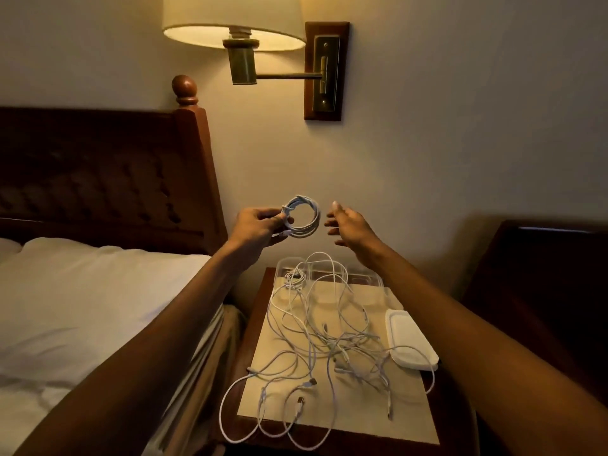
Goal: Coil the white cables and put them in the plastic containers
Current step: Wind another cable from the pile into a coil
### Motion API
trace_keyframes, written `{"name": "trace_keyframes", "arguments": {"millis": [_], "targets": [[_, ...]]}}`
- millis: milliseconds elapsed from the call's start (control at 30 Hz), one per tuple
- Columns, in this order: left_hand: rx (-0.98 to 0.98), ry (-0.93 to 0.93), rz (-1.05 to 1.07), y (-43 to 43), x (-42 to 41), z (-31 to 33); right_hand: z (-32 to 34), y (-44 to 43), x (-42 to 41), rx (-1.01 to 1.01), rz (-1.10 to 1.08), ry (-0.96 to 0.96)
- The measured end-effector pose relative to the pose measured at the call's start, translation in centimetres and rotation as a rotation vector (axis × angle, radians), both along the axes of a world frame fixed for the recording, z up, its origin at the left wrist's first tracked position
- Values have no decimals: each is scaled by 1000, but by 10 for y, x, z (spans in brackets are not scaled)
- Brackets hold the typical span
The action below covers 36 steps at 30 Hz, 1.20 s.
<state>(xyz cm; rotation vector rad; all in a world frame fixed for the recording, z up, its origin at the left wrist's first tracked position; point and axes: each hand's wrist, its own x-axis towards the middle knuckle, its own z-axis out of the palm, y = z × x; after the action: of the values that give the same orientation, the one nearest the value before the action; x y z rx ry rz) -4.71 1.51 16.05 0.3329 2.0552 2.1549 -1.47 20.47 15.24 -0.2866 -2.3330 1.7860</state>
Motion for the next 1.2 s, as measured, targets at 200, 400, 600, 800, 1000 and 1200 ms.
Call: {"name": "trace_keyframes", "arguments": {"millis": [200,400,600,800,1000,1200], "targets": [[-253,-21,239,-11,-91,-90,-82,18,-86,383,3,-64],[-642,12,207,-7,-170,-154,-140,17,-165,685,156,-153],[-939,81,-65,15,-193,-178,-172,20,-202,892,281,-401],[-1044,97,-129,34,-198,-199,-172,29,-193,872,355,-415],[-1123,178,-110,52,-196,-195,-172,35,-175,742,520,-460],[-1135,28,-247,53,-200,-189,-173,37,-169,711,537,-435]]}}
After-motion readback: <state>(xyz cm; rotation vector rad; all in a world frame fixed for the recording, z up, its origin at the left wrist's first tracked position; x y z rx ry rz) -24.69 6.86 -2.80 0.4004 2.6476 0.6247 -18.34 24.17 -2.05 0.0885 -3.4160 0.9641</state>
